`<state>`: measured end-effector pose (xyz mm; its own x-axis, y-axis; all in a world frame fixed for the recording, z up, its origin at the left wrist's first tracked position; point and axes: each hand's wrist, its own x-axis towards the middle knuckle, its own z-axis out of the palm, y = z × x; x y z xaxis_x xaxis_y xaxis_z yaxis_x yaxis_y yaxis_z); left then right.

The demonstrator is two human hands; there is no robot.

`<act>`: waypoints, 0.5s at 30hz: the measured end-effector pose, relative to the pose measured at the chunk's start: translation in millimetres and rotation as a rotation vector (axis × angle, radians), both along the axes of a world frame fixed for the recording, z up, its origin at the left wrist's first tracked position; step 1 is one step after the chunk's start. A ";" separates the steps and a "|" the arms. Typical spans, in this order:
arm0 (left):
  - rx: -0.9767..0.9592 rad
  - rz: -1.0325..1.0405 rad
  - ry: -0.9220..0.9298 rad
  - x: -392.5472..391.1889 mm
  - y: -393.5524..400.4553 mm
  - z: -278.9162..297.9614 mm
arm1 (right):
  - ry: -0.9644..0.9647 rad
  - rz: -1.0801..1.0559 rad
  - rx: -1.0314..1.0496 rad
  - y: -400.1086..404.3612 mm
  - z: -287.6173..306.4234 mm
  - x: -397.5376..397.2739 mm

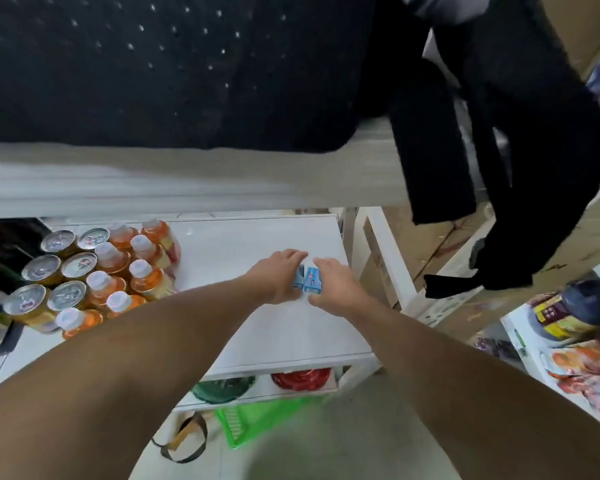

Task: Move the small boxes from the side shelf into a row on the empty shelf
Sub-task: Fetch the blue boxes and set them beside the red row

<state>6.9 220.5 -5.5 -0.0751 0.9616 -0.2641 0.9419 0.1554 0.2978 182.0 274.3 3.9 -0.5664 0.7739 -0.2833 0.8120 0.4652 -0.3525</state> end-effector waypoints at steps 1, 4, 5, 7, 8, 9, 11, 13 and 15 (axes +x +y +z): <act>-0.002 0.016 -0.019 0.0 3.9 -6.1 | 0.000 0.002 -0.009 4.3 -8.3 -2.7; 0.024 0.087 -0.064 0.2 6.4 -20.3 | 0.010 0.003 0.028 13.1 -30.8 -5.0; 0.050 0.116 -0.069 0.2 3.0 -22.3 | 0.019 -0.018 0.053 13.3 -35.6 -4.3; 0.094 0.191 -0.101 1.5 -9.0 -24.0 | 0.045 -0.077 0.087 5.6 -38.5 0.4; 0.105 0.224 -0.122 2.1 -15.9 -22.1 | 0.063 -0.102 0.091 -1.6 -34.7 3.4; 0.111 0.252 -0.137 3.4 -23.8 -16.6 | 0.085 -0.129 0.080 -10.5 -28.4 7.1; 0.122 0.272 -0.155 4.5 -38.5 -4.8 | 0.131 -0.178 0.055 -26.8 -12.0 15.2; 0.102 0.264 -0.141 7.0 -53.1 10.9 | 0.167 -0.204 0.027 -39.8 4.2 23.3; 0.083 0.268 -0.112 9.1 -67.8 28.6 | 0.220 -0.203 0.002 -51.2 20.4 31.0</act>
